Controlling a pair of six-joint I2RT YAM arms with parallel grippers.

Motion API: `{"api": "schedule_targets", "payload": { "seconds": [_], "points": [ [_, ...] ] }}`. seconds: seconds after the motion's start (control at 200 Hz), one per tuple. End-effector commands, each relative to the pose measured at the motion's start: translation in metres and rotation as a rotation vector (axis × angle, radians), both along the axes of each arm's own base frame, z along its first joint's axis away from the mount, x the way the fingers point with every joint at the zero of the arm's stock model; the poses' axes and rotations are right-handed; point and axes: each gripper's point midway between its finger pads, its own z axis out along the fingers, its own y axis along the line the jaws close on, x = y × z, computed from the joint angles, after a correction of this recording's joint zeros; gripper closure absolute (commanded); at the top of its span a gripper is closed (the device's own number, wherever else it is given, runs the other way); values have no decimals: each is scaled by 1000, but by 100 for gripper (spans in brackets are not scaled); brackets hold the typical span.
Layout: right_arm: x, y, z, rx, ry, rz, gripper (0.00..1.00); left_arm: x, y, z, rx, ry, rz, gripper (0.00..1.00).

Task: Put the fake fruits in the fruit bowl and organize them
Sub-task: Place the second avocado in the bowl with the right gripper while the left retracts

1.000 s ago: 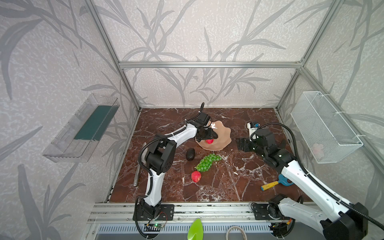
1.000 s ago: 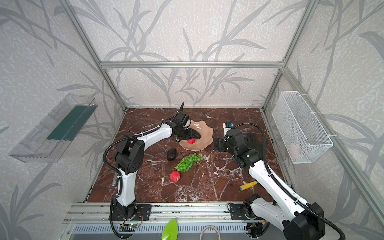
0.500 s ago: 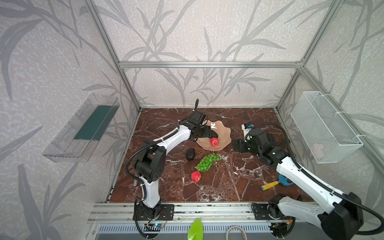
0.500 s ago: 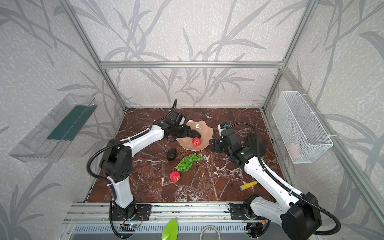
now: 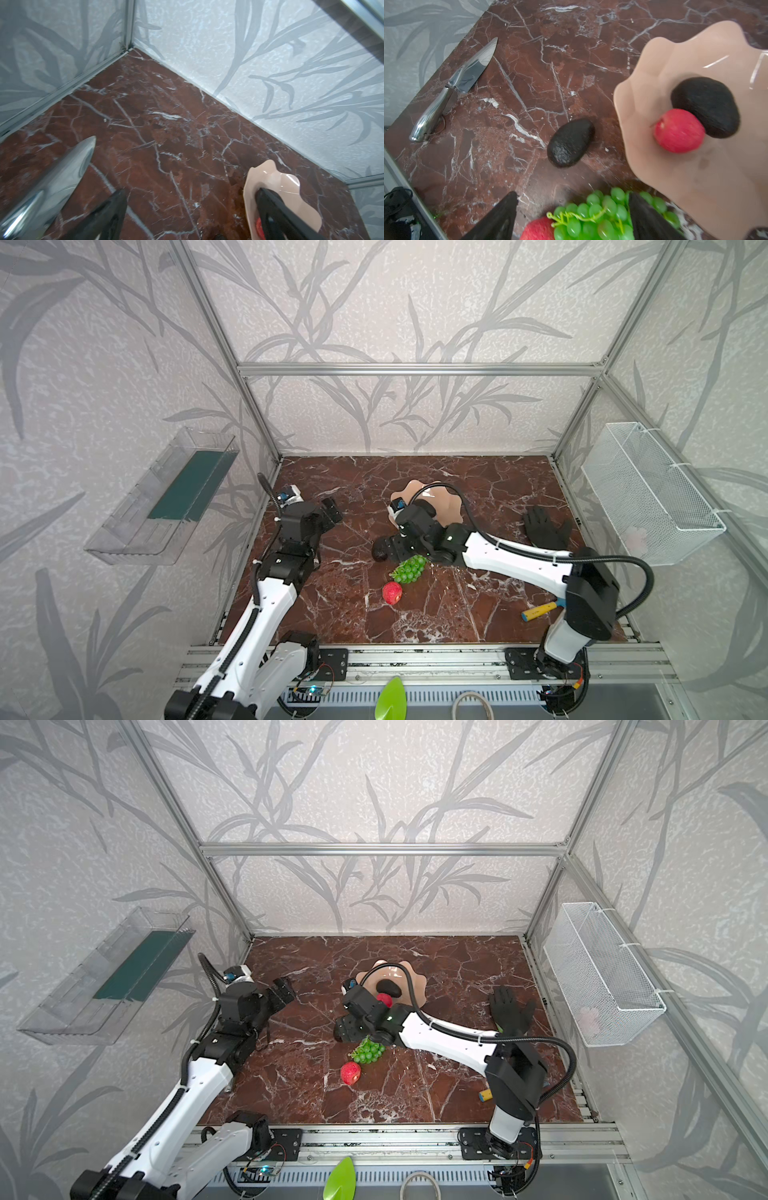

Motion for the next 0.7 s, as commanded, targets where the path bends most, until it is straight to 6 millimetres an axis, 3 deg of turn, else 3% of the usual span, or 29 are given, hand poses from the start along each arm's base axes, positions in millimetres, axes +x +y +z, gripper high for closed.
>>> {"api": "schedule_targets", "payload": {
  "seconds": [0.0, 0.25, 0.49, 0.615, 0.7],
  "points": [
    [3, 10, -26, -64, 51, -19, 16, -14, 22, 3, 10, -12, 95, 1],
    [22, 33, -69, -133, 79, -43, 16, -23, 34, 3, 15, -9, 133, 1],
    [32, 42, -104, -199, 99, -63, 18, -24, 37, 0, 7, -5, 139, 1],
    [35, 42, -111, -217, 92, -66, 22, -24, 39, 0, 4, -5, 141, 1],
    [35, 43, -109, -211, 85, -58, 32, -24, 39, 0, 1, -7, 142, 1]
  ]
}}
